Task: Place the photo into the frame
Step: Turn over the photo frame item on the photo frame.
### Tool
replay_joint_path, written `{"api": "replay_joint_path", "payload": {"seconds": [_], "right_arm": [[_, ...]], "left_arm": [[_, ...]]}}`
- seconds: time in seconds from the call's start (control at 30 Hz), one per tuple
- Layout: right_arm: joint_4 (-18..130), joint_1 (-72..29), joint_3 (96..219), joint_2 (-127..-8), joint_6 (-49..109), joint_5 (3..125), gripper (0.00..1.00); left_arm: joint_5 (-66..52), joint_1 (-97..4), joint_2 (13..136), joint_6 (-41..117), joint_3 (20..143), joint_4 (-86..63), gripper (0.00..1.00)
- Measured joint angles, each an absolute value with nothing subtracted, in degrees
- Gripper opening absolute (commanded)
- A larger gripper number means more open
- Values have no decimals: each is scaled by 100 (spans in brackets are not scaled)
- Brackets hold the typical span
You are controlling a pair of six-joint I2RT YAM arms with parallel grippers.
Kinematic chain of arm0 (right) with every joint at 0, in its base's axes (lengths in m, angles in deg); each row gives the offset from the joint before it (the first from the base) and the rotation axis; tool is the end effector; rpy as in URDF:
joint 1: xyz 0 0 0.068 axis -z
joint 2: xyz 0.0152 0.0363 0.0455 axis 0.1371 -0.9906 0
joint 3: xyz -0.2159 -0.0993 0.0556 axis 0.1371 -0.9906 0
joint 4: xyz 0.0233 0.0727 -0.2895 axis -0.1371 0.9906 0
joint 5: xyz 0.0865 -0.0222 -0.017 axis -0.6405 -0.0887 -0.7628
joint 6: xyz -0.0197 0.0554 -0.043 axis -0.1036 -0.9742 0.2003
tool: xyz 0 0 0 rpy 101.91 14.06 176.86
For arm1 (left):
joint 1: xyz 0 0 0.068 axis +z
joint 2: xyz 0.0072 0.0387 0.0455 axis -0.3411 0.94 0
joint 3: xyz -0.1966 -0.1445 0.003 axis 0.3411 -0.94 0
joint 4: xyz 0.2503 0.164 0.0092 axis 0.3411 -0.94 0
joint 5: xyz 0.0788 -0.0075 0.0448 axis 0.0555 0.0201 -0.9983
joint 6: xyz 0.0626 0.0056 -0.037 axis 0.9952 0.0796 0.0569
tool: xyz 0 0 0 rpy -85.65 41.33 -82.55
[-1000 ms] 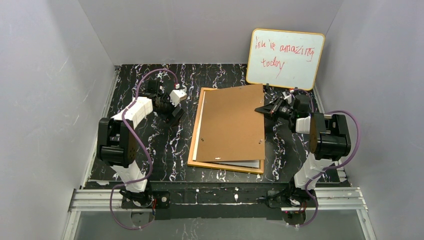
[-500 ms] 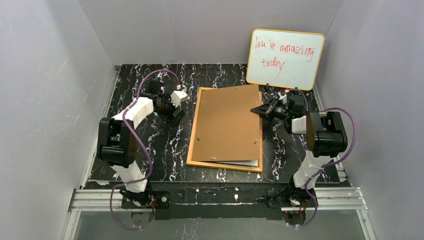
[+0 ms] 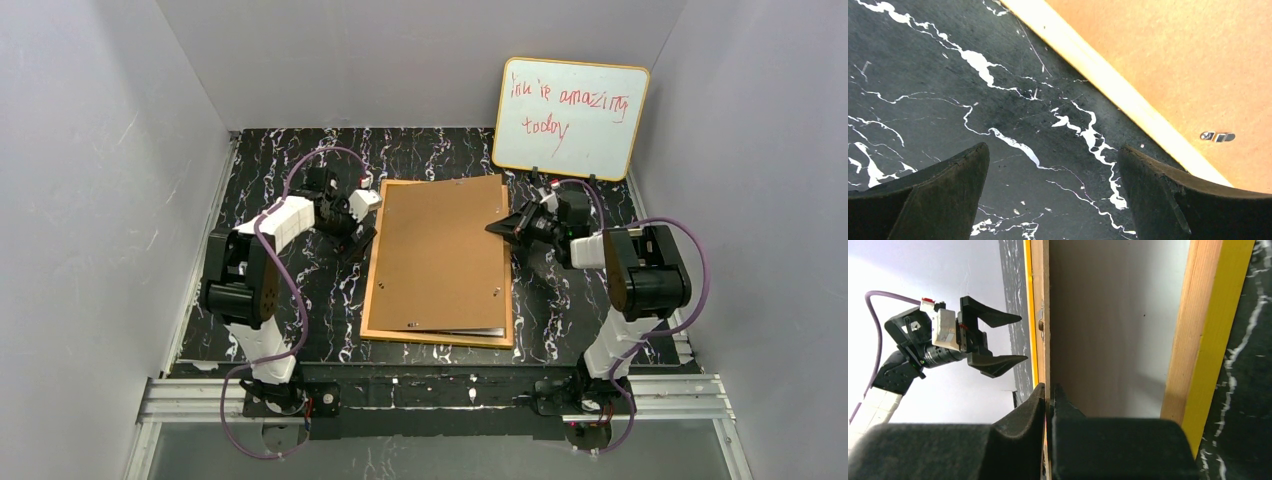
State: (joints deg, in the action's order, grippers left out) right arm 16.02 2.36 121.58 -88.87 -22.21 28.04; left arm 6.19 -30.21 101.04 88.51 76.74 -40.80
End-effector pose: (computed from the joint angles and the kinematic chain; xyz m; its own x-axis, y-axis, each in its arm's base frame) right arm 0.3574 0.0768 0.0692 -0.8069 0.5423 -0.2342 -0.0203 0.3709 0.9284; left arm 0.3884 -0.0930 0.1164 -0.4610 0.6787 -0.5717 0.8074 0.5881 0.0472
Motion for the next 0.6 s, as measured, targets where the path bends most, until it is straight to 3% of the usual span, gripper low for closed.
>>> {"api": "replay_joint_path", "payload": {"seconds": [0.33, 0.43, 0.47, 0.5, 0.6], "right_arm": [[3392, -496, 12925, -8784, -1397, 3763, 63], [4181, -695, 13341, -8784, -1089, 4168, 72], [4415, -789, 13459, -8784, -986, 4307, 91], [4616, -852, 13557, -8784, -916, 4447, 98], [5178, -1020, 13806, -8784, -698, 4836, 99]], "left_arm": [[593, -3021, 10113, 8825, 7613, -4060, 98], [586, -3021, 10107, 8801, 7613, -4053, 98], [586, -3021, 10100, 8792, 7613, -4051, 98], [586, -3021, 10096, 8783, 7613, -4053, 98], [586, -3021, 10078, 8777, 7613, -4051, 98]]}}
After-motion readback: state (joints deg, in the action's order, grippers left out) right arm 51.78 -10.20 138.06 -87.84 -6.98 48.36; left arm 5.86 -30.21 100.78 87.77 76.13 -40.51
